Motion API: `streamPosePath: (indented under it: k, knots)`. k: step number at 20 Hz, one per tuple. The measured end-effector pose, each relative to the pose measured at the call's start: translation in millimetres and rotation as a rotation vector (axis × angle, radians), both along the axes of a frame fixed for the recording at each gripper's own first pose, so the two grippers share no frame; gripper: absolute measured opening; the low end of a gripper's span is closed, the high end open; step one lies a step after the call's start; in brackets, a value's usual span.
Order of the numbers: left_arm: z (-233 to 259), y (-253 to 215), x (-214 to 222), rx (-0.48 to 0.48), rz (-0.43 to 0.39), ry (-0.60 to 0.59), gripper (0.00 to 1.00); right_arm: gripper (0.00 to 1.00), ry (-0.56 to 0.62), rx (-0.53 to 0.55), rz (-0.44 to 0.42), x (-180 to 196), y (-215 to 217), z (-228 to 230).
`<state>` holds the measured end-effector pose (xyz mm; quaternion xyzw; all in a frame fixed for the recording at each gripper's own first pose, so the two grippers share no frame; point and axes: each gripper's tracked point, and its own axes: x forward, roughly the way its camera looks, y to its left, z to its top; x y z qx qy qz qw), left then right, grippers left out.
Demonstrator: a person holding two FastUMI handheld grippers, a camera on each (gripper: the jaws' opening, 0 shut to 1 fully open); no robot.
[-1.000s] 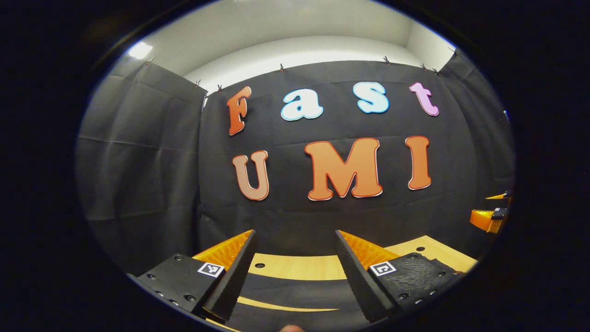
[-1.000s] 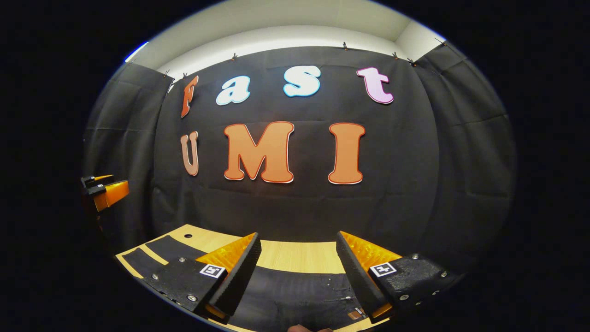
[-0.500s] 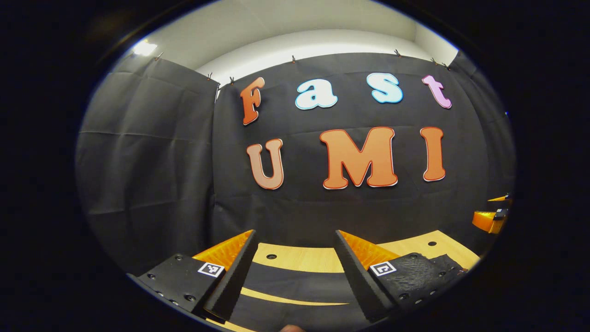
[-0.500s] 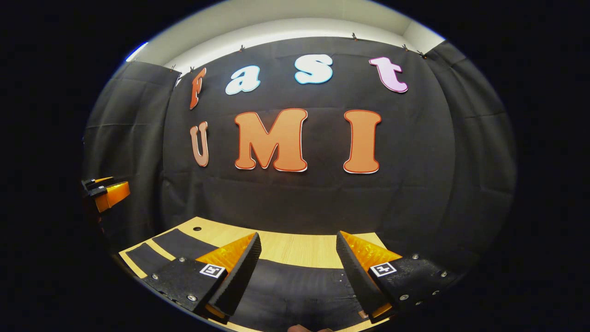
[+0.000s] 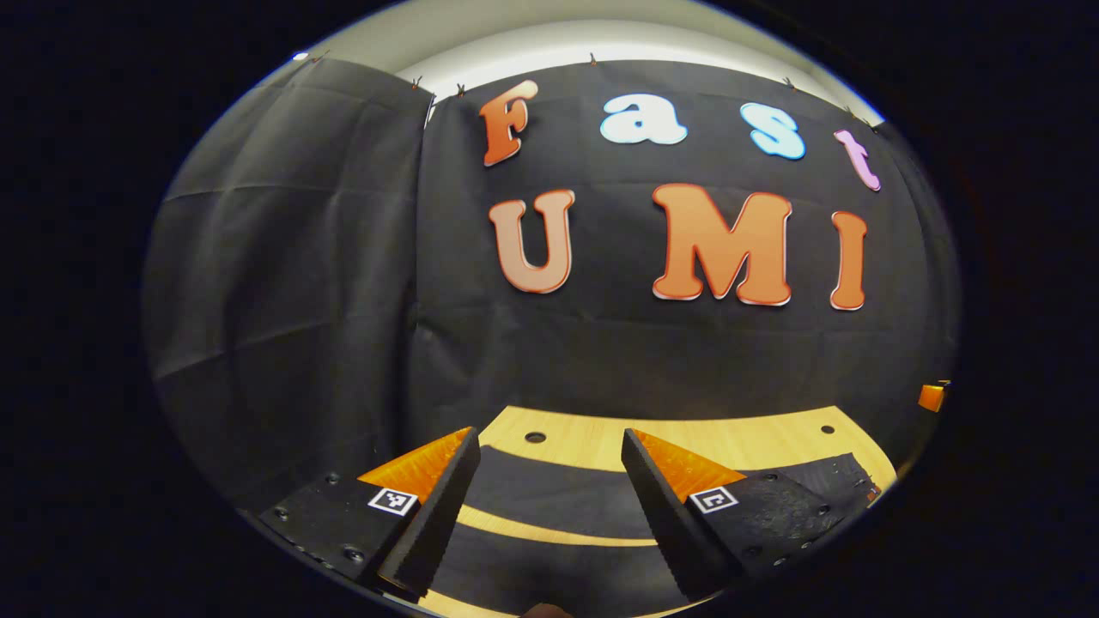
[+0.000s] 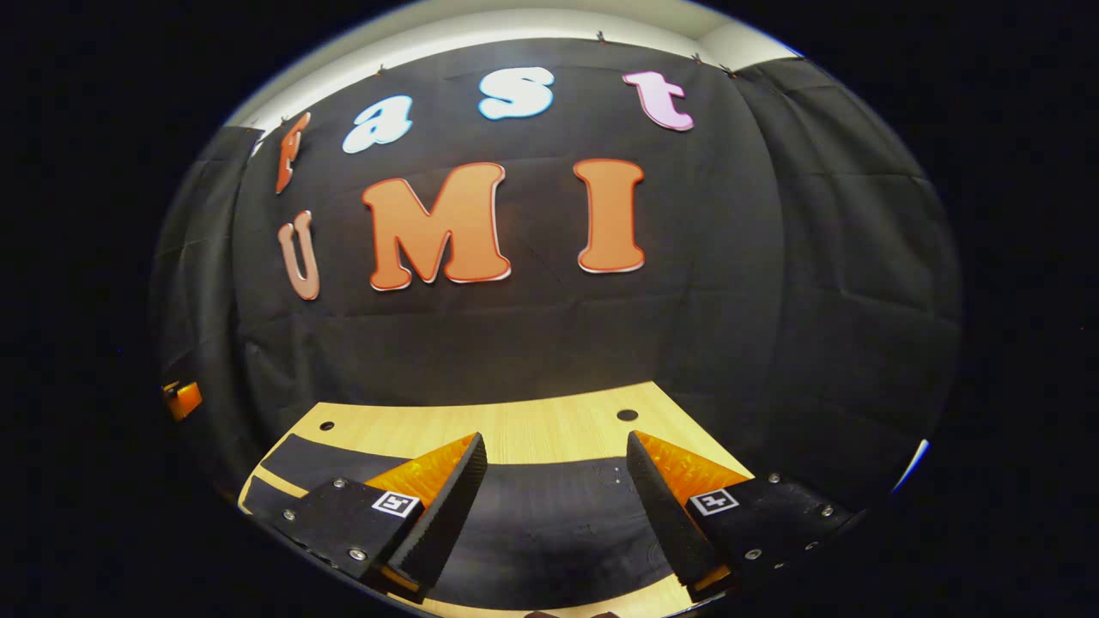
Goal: Grasp the waist and the cuffs of the jeans and fold them to make the two legs overlap; first hold the waist and fold one-third of the jeans toward the cuffs, then hold the cuffs and fold the remaining one-third in the same direction to finish folding.
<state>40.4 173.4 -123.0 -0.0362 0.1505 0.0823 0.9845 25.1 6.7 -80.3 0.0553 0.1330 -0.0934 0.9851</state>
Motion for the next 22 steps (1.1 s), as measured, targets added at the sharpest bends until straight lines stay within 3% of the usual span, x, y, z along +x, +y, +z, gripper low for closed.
streamPosePath:
  k: [6,10,16,22]
  knots:
    - [-93,75,3,-0.108,0.027,0.249,1.00,0.98,0.181,0.149,-0.257,-22,-47,-61]
    - [-142,102,-6,-0.153,0.039,0.395,0.98,0.98,0.258,0.259,-0.368,-43,-68,-100]
    - [-191,108,-24,-0.234,0.123,0.556,0.98,0.99,0.409,0.367,-0.421,-44,-98,-162]
    - [-219,118,-37,-0.306,0.225,0.671,0.99,0.98,0.482,0.466,-0.450,-38,-119,-204]
